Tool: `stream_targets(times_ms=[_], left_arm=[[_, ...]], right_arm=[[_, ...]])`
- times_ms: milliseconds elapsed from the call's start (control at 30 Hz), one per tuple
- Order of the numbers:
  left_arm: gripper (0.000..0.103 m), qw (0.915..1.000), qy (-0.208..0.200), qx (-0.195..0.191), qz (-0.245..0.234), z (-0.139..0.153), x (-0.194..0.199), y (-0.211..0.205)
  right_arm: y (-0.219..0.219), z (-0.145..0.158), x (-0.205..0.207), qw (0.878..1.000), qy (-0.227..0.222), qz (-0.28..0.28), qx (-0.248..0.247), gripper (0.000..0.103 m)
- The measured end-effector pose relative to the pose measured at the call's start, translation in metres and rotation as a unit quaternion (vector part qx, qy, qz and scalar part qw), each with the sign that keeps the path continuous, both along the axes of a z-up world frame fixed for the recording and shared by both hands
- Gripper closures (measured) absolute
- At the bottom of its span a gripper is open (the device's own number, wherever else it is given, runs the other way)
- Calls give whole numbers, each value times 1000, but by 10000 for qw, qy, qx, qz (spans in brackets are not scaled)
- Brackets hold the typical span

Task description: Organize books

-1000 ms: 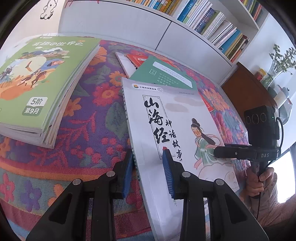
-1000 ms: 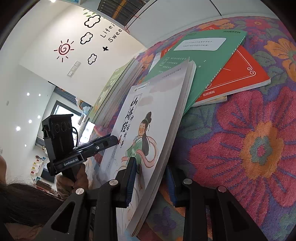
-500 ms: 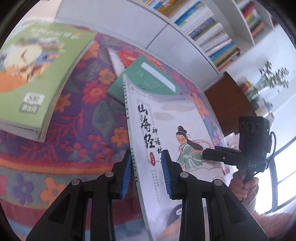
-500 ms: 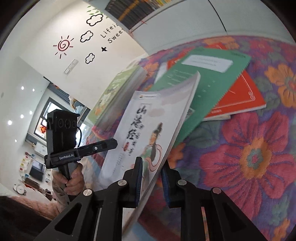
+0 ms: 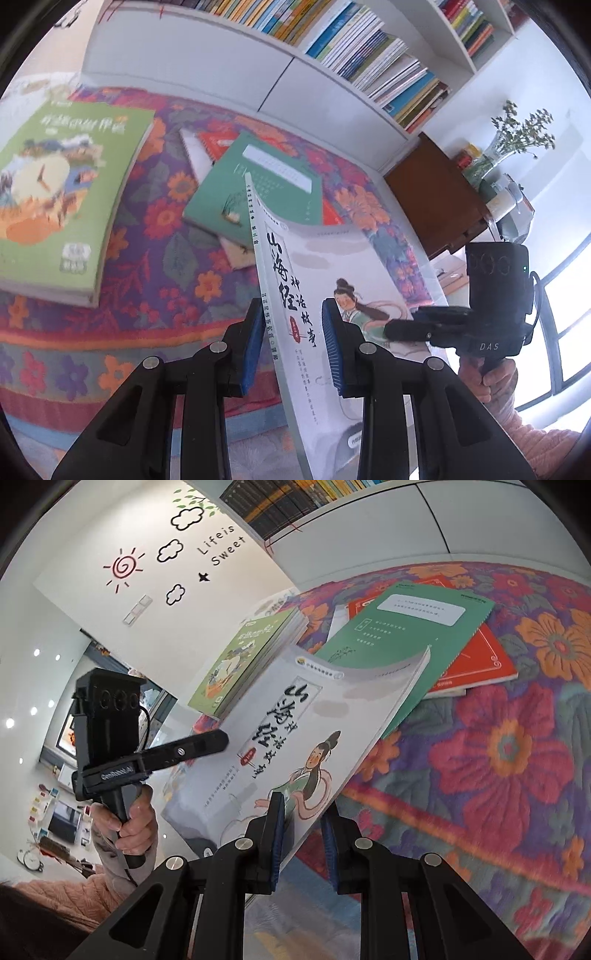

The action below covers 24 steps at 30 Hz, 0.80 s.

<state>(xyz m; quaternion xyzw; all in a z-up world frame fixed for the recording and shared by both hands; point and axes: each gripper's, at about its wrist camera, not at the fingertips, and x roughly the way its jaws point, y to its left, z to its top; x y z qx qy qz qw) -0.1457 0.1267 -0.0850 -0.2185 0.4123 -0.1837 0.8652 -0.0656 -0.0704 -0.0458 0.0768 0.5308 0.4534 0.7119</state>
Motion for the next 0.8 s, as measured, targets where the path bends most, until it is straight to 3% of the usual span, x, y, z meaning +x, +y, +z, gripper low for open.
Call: stream_targets(times_ms=[100,467,800], left_arm=[[76,9999,-52,41,-77,6,3,1],[76,9998,-166,-36,-118,17,16,19],[76,9996,-261,50,-12,32,28,56]], right_arm=[[1,4,-2,9998,104,-140,47,83],[16,34,0,9993,-280,-213,-116,83],[56,58,18,9980,-578,-132,-230,83]])
